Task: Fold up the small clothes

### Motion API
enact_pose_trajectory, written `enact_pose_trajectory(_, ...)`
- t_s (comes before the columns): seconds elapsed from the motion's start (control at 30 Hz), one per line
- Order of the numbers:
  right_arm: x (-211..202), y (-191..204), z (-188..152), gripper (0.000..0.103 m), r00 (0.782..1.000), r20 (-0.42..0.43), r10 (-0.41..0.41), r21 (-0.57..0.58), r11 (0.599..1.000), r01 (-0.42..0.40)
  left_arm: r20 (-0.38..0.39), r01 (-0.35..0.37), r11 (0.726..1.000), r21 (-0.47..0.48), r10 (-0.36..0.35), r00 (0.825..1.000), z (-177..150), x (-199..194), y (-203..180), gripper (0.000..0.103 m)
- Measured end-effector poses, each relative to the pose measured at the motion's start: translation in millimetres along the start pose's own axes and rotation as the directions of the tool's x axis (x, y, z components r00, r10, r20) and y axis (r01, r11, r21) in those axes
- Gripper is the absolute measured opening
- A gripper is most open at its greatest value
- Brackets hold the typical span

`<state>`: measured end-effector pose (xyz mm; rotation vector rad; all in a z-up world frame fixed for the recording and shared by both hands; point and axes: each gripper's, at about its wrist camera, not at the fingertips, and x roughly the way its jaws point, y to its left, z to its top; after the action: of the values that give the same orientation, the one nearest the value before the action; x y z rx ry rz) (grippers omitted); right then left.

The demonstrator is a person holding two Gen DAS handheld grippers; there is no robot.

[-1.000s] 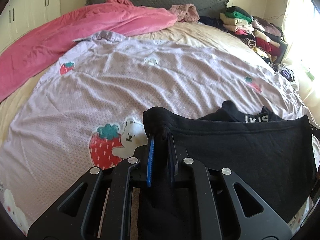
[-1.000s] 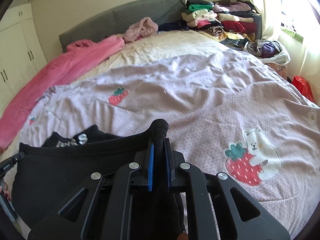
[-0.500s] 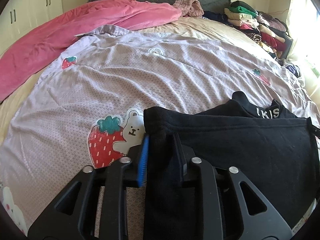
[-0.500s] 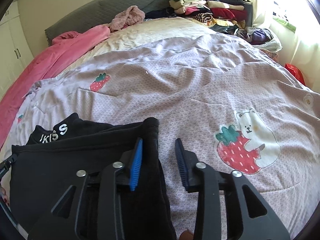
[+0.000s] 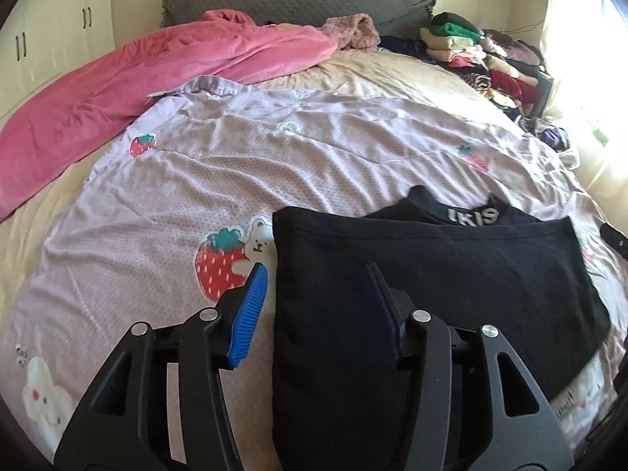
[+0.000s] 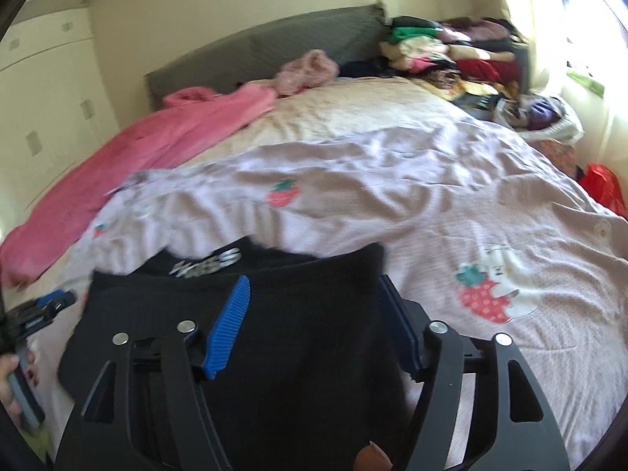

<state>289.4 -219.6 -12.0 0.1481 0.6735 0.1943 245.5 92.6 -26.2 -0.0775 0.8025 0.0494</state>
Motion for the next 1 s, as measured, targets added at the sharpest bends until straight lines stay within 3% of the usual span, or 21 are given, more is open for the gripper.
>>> enact_pose_trajectory(0.07, -8.3, 17.4, -5.0, 0.070, 0.999, -0.002, 0.043, -0.025, 0.999, -0.043, -0.002, 0.018, 1.000, 0.007, -0.018, 1.000, -6.6, -8.9, -4.1, 0.046)
enact_pose_trajectory(0.13, -13.5, 37.1, -13.7, 0.077, 0.996, -0.016, 0.089, -0.051, 0.995, -0.090, -0.022, 0.032, 0.999, 0.024, -0.032, 0.999, -15.8, -11.7, -9.7, 0.047)
enact_pose_trajectory(0.23, -12.3, 61.3, -32.5, 0.078, 0.989, -0.064, 0.133, -0.057, 0.989, -0.137, -0.049, 0.027, 0.998, 0.051, -0.025, 0.998, -28.0, -9.1, -16.7, 0.047)
enact_pose_trajectory(0.47, 14.4, 84.8, -69.2, 0.078, 0.971, -0.216, 0.106, -0.058, 0.991, -0.121, -0.116, 0.026, 0.997, 0.072, -0.017, 0.993, -51.2, 2.3, -22.6, 0.052)
enact_pose_trajectory(0.7, 24.0, 91.0, -83.8, 0.078, 0.969, -0.235, 0.069, -0.095, 0.991, -0.093, -0.131, 0.024, 0.998, 0.060, -0.016, 0.991, -57.0, 4.5, -23.3, 0.053)
enact_pose_trajectory(1.0, 0.3, 108.0, -79.2, 0.080, 0.971, -0.204, 0.124, -0.092, 0.985, -0.145, -0.115, 0.035, 0.998, 0.054, -0.028, 0.993, -52.4, -10.4, -22.3, 0.058)
